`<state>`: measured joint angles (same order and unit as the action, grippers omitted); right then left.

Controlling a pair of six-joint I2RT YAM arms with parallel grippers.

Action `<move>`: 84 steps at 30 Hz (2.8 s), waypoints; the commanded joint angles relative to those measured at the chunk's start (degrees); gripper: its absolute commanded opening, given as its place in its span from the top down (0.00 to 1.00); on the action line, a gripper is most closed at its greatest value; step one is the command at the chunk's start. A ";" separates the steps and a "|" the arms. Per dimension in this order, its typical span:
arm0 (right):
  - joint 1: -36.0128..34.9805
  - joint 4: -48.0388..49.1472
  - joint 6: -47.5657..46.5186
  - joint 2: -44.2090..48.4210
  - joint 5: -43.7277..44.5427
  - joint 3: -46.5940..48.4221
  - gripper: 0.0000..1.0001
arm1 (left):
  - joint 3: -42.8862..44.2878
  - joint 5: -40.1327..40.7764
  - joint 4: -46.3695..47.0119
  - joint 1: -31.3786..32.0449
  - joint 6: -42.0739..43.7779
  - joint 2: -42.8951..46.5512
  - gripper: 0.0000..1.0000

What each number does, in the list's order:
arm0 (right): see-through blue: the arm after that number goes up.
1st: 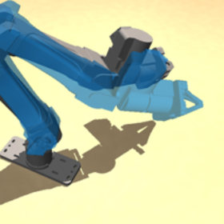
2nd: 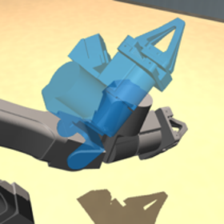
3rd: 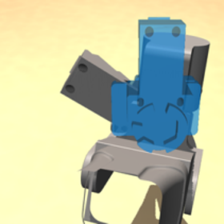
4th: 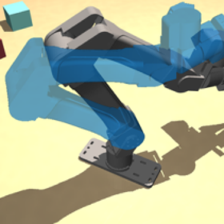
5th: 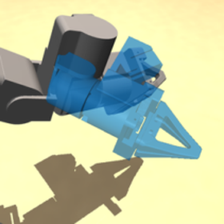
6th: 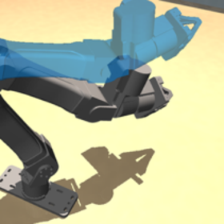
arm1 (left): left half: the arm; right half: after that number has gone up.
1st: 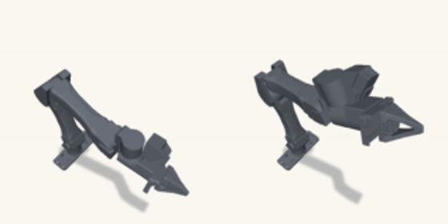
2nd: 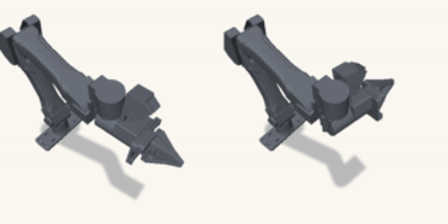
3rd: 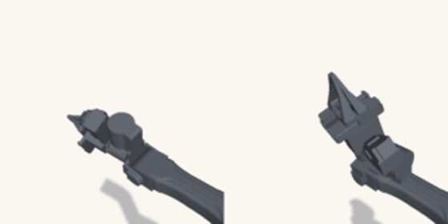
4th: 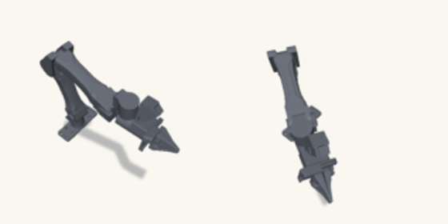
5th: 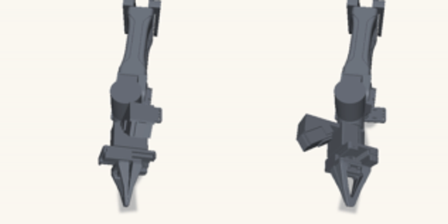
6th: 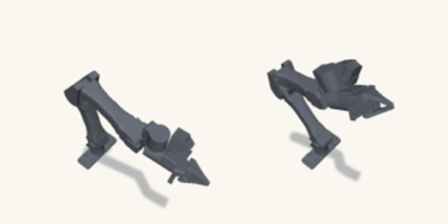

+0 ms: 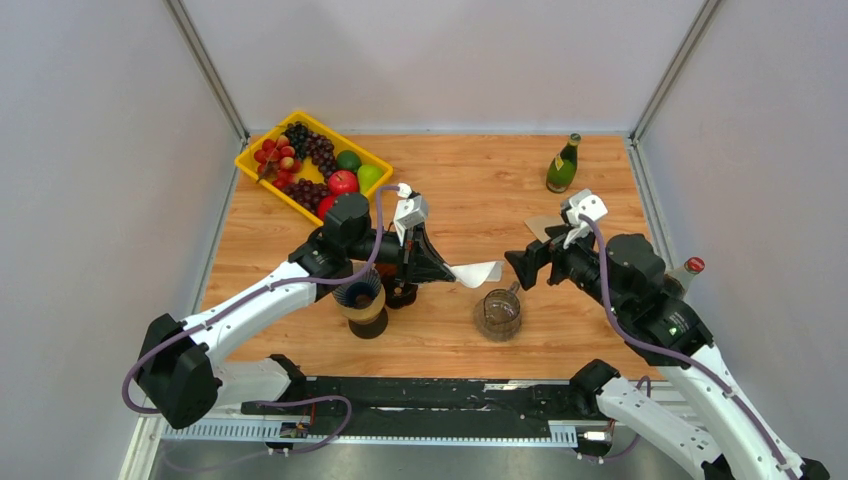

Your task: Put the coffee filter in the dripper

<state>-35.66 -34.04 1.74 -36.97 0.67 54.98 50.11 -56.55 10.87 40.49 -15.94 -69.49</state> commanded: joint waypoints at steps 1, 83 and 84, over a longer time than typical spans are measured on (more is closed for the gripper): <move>0.06 -0.52 0.97 -1.31 2.44 1.61 0.00 | 2.79 -1.33 0.51 0.20 1.00 0.03 0.89; 0.06 -3.74 -0.44 1.28 -8.94 2.14 0.00 | 3.24 1.32 -1.14 0.20 0.96 -0.39 0.90; 0.09 -3.94 -0.50 1.17 -8.63 2.25 0.00 | 3.29 1.29 -1.17 0.20 0.98 -0.45 0.90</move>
<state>-35.57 -37.52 1.34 -35.99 -9.56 54.98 50.41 -54.41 8.71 40.49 -15.75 -70.24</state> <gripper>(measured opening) 0.997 0.108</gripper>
